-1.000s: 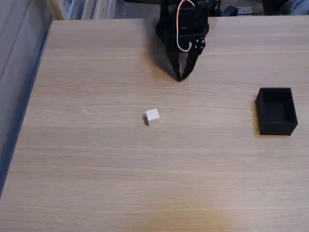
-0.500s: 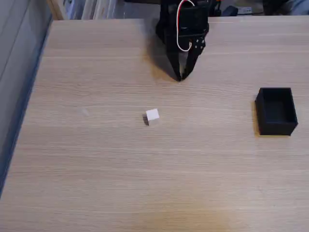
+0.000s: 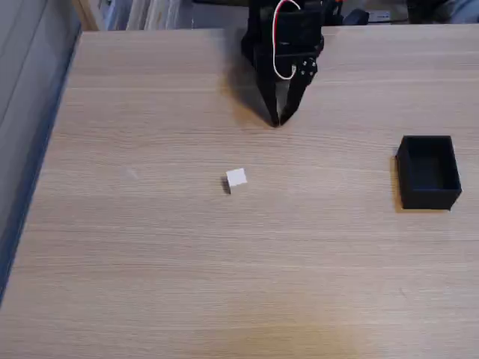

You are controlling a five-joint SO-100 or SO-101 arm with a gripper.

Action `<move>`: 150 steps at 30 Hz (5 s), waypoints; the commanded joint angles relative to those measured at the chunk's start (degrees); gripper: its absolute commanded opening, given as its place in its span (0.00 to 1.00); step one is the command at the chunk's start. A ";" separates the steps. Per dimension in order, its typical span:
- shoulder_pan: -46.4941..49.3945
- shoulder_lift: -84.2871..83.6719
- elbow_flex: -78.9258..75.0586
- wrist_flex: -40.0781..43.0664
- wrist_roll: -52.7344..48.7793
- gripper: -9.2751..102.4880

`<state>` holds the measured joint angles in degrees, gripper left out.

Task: Pick a white block and place it in the black box.

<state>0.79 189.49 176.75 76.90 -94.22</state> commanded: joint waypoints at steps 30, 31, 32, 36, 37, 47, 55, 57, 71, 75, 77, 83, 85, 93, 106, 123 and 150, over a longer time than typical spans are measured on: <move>17.75 -47.64 -33.05 -6.94 -9.76 0.29; 18.19 -49.57 -34.01 -7.82 -9.76 0.30; 18.63 -51.50 -35.07 -8.61 -9.84 0.30; 19.51 -59.06 -39.55 -11.60 -9.93 0.30; 19.69 -60.64 -40.52 -12.22 -10.20 0.30; 19.78 -75.59 -51.59 -16.00 -10.72 0.30; 19.42 -84.55 -58.97 -18.11 -10.63 0.31; 19.42 -85.96 -60.03 -18.54 -10.72 0.31; 18.37 -94.22 -65.04 -21.80 -10.20 0.31; 18.28 -96.86 -66.53 -22.24 -9.84 0.31; 18.19 -98.17 -67.50 -22.24 -9.67 0.31; 18.81 -99.58 -67.85 -22.94 -10.11 0.30; 19.16 -99.67 -67.32 -22.94 -10.28 0.30; 18.19 -99.40 -66.88 -22.15 -7.73 0.13; 11.87 -84.46 -63.37 -13.89 -7.73 0.08; -25.14 -57.48 -52.03 -6.50 3.78 0.08; -36.91 -93.43 -84.02 -11.95 17.23 0.08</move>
<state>-37.00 97.82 97.29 64.95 -77.52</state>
